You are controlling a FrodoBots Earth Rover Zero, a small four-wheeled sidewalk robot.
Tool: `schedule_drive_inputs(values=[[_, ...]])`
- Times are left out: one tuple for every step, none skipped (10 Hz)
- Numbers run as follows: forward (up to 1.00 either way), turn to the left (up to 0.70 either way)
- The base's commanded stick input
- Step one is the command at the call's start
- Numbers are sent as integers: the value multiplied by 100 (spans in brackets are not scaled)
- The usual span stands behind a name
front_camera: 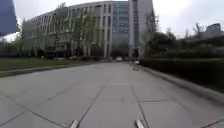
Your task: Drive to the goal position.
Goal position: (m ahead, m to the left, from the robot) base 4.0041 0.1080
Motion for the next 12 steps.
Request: schedule_drive_inputs(values=[[85,-34],[85,-34],[85,-34],[85,-34],[85,-34],[85,-34],[85,-34],[85,-34],[85,-34],[85,-34],[85,-34],[85,-34]])
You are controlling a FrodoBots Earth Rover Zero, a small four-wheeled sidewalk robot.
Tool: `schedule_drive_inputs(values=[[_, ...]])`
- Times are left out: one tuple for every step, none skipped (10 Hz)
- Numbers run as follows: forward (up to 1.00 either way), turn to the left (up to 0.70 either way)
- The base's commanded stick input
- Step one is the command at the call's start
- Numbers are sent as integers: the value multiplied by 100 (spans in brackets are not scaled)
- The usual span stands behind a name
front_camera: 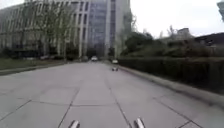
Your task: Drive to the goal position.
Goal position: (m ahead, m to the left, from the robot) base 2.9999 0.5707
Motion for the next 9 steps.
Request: schedule_drive_inputs(values=[[85,-34],[85,-34],[83,-34],[60,-36],[10,-76],[0,-70],[0,-1],[0,0],[0,0]])
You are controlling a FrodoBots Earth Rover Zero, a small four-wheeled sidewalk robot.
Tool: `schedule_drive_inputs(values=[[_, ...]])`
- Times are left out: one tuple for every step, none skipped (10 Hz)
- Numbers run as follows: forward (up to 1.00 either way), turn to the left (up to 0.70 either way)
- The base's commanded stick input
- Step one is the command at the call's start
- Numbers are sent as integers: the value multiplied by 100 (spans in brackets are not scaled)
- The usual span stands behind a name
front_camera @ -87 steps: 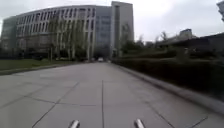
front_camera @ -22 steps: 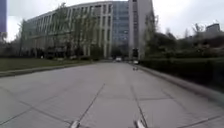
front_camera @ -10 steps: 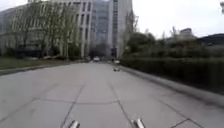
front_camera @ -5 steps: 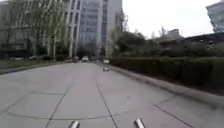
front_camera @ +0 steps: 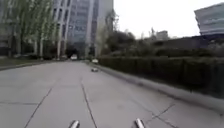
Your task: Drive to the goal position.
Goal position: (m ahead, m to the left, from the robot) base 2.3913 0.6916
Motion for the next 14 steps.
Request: schedule_drive_inputs(values=[[0,0],[0,0],[0,0],[0,0],[0,0],[0,0],[0,0],[22,0],[79,0],[85,0],[85,-10],[85,-34],[85,-34],[85,-34]])
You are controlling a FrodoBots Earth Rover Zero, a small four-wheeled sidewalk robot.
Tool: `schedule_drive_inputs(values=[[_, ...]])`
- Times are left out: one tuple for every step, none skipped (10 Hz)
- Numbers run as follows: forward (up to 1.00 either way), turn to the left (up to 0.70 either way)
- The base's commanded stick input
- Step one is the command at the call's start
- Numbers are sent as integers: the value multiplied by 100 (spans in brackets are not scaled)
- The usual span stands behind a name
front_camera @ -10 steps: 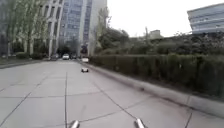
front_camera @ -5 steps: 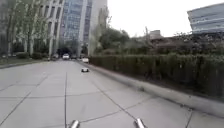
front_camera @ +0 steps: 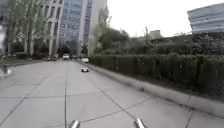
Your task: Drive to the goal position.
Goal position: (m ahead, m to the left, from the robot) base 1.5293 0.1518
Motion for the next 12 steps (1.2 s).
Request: schedule_drive_inputs(values=[[85,-34],[85,-34],[85,-34],[85,-34],[85,-23],[85,0],[85,0],[85,0],[85,0],[85,0],[85,0],[74,33]])
